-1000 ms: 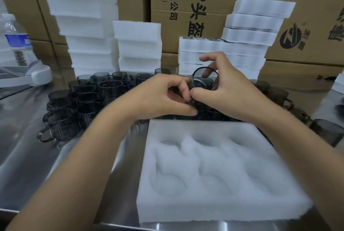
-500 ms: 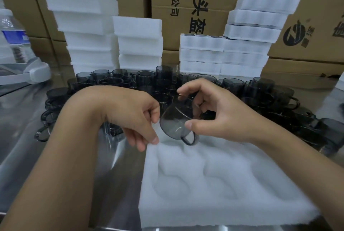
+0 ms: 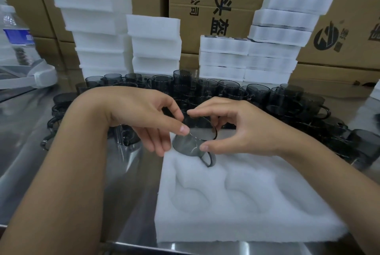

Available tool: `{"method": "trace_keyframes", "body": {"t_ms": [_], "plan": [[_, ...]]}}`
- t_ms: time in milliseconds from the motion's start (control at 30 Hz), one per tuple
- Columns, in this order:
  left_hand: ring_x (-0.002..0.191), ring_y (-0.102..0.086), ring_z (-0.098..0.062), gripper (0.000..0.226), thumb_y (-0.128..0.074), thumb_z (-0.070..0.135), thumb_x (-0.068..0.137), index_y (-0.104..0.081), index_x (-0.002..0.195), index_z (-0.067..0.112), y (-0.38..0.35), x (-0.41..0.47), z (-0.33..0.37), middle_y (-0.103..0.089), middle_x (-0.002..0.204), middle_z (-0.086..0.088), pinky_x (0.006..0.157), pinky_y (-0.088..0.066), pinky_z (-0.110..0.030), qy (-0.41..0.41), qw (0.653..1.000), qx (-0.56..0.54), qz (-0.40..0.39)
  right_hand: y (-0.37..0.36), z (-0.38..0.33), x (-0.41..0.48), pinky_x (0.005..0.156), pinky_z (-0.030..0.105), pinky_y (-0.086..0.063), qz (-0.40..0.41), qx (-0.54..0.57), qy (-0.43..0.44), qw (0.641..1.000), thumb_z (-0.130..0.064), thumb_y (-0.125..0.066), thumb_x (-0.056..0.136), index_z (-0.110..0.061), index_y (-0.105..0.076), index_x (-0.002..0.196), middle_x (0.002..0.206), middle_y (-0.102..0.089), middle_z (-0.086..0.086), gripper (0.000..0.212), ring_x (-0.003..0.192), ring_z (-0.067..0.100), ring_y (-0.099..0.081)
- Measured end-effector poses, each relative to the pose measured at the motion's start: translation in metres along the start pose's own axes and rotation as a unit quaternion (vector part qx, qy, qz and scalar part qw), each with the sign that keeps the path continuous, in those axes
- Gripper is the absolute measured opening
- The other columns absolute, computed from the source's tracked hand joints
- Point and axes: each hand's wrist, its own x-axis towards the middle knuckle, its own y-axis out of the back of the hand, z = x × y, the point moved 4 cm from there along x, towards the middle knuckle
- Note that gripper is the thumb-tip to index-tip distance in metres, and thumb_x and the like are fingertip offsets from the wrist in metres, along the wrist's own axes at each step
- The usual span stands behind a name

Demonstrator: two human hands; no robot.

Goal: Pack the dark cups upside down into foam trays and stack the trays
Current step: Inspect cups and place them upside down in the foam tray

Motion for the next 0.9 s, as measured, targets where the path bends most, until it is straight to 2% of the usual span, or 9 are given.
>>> {"method": "trace_keyframes", "body": {"t_ms": [67, 167, 233, 333, 467, 567, 667, 800, 900], "plan": [[0.076, -0.073, -0.025, 0.059, -0.076, 0.049, 0.066, -0.052, 0.112, 0.021, 0.0, 0.001, 0.0, -0.074, 0.081, -0.013, 0.058, -0.056, -0.024, -0.004, 1.0, 0.0, -0.004, -0.002, -0.001, 0.0, 0.09, 0.027, -0.047, -0.013, 0.0, 0.005, 1.0, -0.028, -0.083, 0.073, -0.043, -0.061, 0.121, 0.113, -0.056, -0.027, 0.055, 0.098, 0.004, -0.055], [0.077, -0.073, -0.025, 0.058, -0.078, 0.055, 0.069, -0.056, 0.109, 0.018, 0.0, 0.0, 0.0, -0.074, 0.081, -0.014, 0.058, -0.056, -0.023, -0.01, 1.0, -0.009, -0.007, -0.005, -0.003, 0.001, 0.096, 0.027, -0.045, -0.036, -0.01, 0.02, 0.999, -0.027, -0.08, 0.076, -0.048, -0.056, 0.121, 0.116, -0.054, -0.026, 0.055, 0.111, 0.003, -0.053], [0.077, -0.073, -0.026, 0.06, -0.076, 0.048, 0.065, -0.056, 0.11, 0.014, 0.0, 0.0, 0.0, -0.074, 0.082, -0.015, 0.059, -0.056, -0.023, -0.01, 1.0, -0.019, -0.009, -0.007, -0.003, 0.001, 0.099, 0.024, -0.042, -0.049, -0.024, 0.021, 0.998, -0.034, -0.077, 0.077, -0.048, -0.053, 0.125, 0.12, -0.052, -0.028, 0.056, 0.118, -0.002, -0.047], [0.077, -0.073, -0.027, 0.062, -0.075, 0.04, 0.06, -0.054, 0.112, 0.012, 0.0, 0.001, 0.0, -0.074, 0.083, -0.017, 0.059, -0.057, -0.024, -0.011, 0.999, -0.03, -0.015, -0.008, -0.002, 0.001, 0.095, 0.012, -0.034, -0.058, -0.033, 0.011, 0.998, -0.049, -0.07, 0.071, -0.046, -0.051, 0.13, 0.126, -0.05, -0.032, 0.061, 0.122, -0.01, -0.04], [0.075, -0.073, -0.027, 0.055, -0.074, 0.033, 0.062, -0.06, 0.109, 0.008, 0.001, 0.002, -0.001, -0.073, 0.082, -0.018, 0.057, -0.057, -0.023, -0.01, 0.999, -0.044, -0.015, -0.009, -0.002, 0.001, 0.089, 0.008, -0.035, -0.054, -0.028, 0.001, 0.998, -0.056, -0.065, 0.068, -0.053, -0.047, 0.128, 0.124, -0.053, -0.032, 0.063, 0.115, -0.013, -0.046], [0.073, -0.073, -0.024, 0.048, -0.072, 0.029, 0.066, -0.065, 0.107, 0.006, 0.002, 0.003, -0.003, -0.074, 0.081, -0.017, 0.055, -0.056, -0.022, -0.008, 0.999, -0.036, -0.012, -0.011, 0.0, 0.002, 0.085, 0.011, -0.04, -0.036, -0.05, -0.017, 0.998, -0.063, -0.059, 0.066, -0.044, -0.051, 0.129, 0.116, -0.057, -0.025, 0.067, 0.102, -0.009, -0.053], [0.071, -0.073, -0.021, 0.047, -0.072, 0.03, 0.066, -0.068, 0.106, 0.006, 0.001, 0.004, -0.003, -0.074, 0.079, -0.014, 0.055, -0.055, -0.02, -0.01, 1.0, -0.023, -0.008, -0.011, 0.0, 0.002, 0.087, 0.018, -0.044, -0.027, -0.051, -0.01, 0.998, -0.059, -0.06, 0.066, -0.037, -0.059, 0.122, 0.106, -0.055, -0.017, 0.06, 0.098, 0.001, -0.055], [0.072, -0.073, -0.021, 0.05, -0.076, 0.032, 0.062, -0.066, 0.106, 0.011, 0.0, 0.005, -0.003, -0.074, 0.079, -0.013, 0.057, -0.056, -0.021, -0.009, 1.0, -0.016, -0.012, -0.01, 0.003, 0.001, 0.09, 0.019, -0.043, -0.03, -0.034, -0.019, 0.999, -0.06, -0.066, 0.06, -0.05, -0.057, 0.108, 0.102, -0.056, -0.018, 0.05, 0.098, 0.001, -0.054], [0.074, -0.073, -0.022, 0.06, -0.08, 0.03, 0.058, -0.058, 0.111, 0.012, 0.001, 0.006, -0.004, -0.074, 0.081, -0.014, 0.059, -0.056, -0.023, -0.003, 1.0, -0.022, -0.015, -0.011, 0.005, 0.002, 0.087, 0.021, -0.045, -0.012, -0.017, -0.017, 1.0, -0.064, -0.064, 0.056, -0.05, -0.059, 0.102, 0.099, -0.06, -0.014, 0.048, 0.092, 0.001, -0.056]]}}
